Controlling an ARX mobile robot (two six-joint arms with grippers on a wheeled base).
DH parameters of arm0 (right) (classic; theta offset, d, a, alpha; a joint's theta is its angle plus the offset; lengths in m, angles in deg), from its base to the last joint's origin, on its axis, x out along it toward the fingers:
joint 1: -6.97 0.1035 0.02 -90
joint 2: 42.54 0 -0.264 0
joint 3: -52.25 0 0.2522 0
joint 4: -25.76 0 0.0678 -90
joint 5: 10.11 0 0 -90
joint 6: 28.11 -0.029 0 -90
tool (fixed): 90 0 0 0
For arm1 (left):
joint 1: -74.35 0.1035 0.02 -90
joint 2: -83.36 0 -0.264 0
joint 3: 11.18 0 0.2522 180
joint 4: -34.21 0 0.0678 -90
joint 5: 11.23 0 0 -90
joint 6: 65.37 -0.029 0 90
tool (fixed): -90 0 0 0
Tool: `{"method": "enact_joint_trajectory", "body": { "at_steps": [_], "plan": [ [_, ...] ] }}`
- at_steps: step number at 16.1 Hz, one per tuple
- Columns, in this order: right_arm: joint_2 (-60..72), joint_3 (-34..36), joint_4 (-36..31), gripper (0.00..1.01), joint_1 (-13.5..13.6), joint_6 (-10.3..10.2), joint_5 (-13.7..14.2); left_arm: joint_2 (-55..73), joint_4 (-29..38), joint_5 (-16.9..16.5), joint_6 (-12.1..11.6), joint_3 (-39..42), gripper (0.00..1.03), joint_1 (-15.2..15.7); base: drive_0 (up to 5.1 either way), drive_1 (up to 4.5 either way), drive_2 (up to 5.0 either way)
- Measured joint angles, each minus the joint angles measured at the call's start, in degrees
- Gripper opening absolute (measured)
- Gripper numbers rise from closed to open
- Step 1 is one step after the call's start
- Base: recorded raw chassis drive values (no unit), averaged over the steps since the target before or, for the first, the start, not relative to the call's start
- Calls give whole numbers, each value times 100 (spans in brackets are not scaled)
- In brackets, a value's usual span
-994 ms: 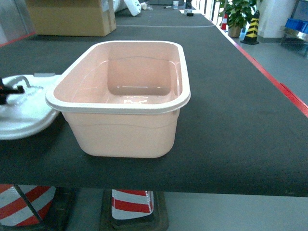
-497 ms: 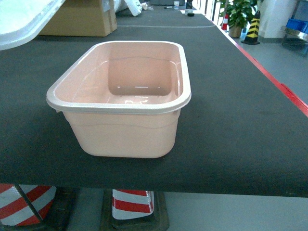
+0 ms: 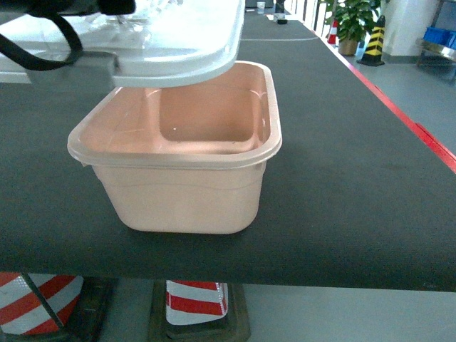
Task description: Pick capacitor and pack into box
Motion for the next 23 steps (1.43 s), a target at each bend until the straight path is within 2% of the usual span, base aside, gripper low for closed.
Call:
{"method": "enact_joint_trajectory", "body": {
  "at_steps": [2, 4, 5, 6, 17, 18, 23],
  "plan": [
    [0, 0, 0, 98, 0, 0, 0, 278, 7, 334, 63, -199, 2, -234, 0, 0, 0],
    [0, 0, 0, 98, 0, 0, 0, 514, -57, 437, 125, -332, 2, -389, 0, 0, 0],
    [0, 0, 0, 98, 0, 0, 0, 590, -127, 494, 205, -343, 2, -459, 0, 0, 0],
    [0, 0, -2, 98, 0, 0, 0, 752, -160, 562, 391, -343, 2, -586, 0, 0, 0],
    [0, 0, 0, 98, 0, 0, 0, 922, -111, 586, 481, -118, 2, -767, 0, 0, 0],
    [0, 0, 0, 98, 0, 0, 0, 953, -15, 586, 481, -96, 4, -767, 0, 0, 0],
    [0, 0, 0, 98, 0, 0, 0, 1012, 402, 597, 472, 31, 57, -758, 0, 0, 0]
  ]
}}
